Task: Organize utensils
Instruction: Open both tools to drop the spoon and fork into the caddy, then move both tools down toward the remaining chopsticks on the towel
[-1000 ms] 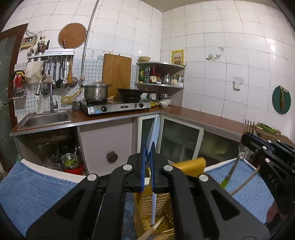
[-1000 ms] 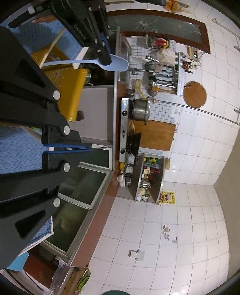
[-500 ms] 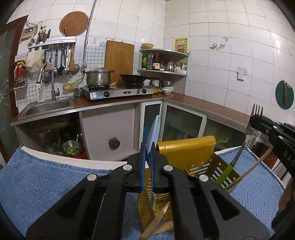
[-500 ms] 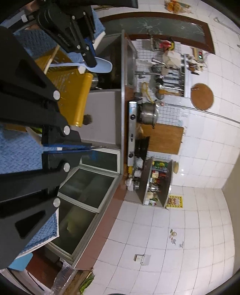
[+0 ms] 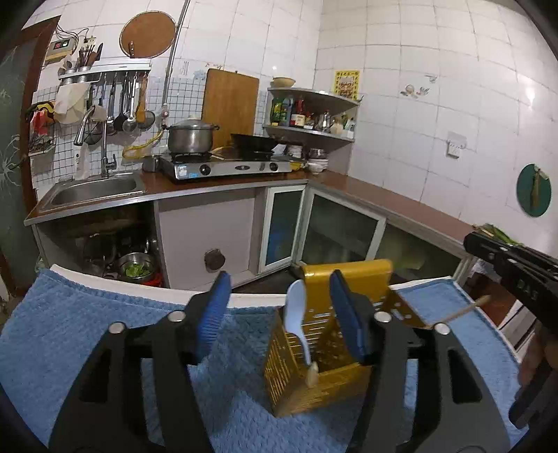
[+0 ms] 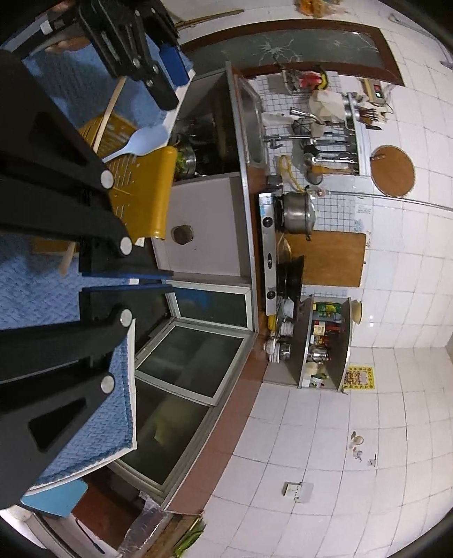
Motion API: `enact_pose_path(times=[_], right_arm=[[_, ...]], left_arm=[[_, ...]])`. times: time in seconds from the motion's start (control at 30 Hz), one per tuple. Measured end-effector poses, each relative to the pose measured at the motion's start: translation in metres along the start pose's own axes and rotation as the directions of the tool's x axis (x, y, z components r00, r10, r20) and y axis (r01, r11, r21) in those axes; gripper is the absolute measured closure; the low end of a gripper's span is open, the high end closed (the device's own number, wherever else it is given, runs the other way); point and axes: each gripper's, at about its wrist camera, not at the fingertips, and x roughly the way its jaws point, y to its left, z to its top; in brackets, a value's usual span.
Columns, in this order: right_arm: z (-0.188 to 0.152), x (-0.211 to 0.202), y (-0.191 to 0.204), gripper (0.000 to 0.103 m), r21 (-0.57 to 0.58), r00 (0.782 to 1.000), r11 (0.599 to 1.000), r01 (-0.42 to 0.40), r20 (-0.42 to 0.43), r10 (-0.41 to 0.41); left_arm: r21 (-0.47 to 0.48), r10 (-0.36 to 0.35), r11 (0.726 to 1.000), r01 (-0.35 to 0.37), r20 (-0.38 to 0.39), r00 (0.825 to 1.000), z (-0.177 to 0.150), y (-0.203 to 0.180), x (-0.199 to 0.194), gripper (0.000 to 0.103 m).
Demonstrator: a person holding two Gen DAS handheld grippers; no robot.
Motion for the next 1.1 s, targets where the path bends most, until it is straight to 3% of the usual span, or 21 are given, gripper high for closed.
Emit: enact_pose_path(times=[0.07,0.1,0.13,0.33,0.43,0.5,0.83,1.1], right_arm=[[0.003,-0.008,-0.003,0.084,0.007,1.0,1.0,0.006,-0.007,-0.006],[0.004,-0.013,-0.005,0.052,0.014,1.0,1.0,0.007,-0.005,-0.007],[0.003,-0.022,-0.008,0.039,0.025,1.0,1.0,0.009,0.016,-0.009],[-0.01,-0.049,-0.015,0.038,0.039,1.0,0.999,0.026,0.011,-0.026],[-0.027,-0.061,-0.019,0.028,0.052,0.999,0.998,0.043,-0.002,-0.043],[-0.038,-0.065,-0.021,0.027,0.064,0.999,0.997,0.048,-0.017,-0.047],[-0.124,-0.058,-0.012,0.027,0.089,0.989,0.995,0.043,-0.144,-0.029],[-0.181,-0.05,-0.006,0.027,0.114,0.97,0.993,0.043,-0.241,-0.014]], left_arm=[[0.003,-0.011,1.0,0.011,0.007,1.0,0.006,-0.001,-0.016,0.032],[0.003,-0.011,1.0,0.011,0.011,1.0,0.008,-0.002,-0.022,0.024],[0.004,-0.005,1.0,0.005,0.021,1.0,0.011,-0.001,-0.034,0.017],[0.021,0.011,1.0,-0.011,0.011,1.0,0.012,0.003,-0.069,0.012],[0.027,0.027,0.999,-0.027,0.003,1.0,0.004,0.007,-0.08,0.011],[0.028,0.03,0.999,-0.03,-0.016,0.999,-0.004,0.011,-0.084,0.01],[0.01,0.045,0.999,-0.044,-0.124,0.991,-0.062,0.021,-0.076,0.01],[-0.013,0.038,0.999,-0.042,-0.236,0.971,-0.11,0.023,-0.06,0.01]])
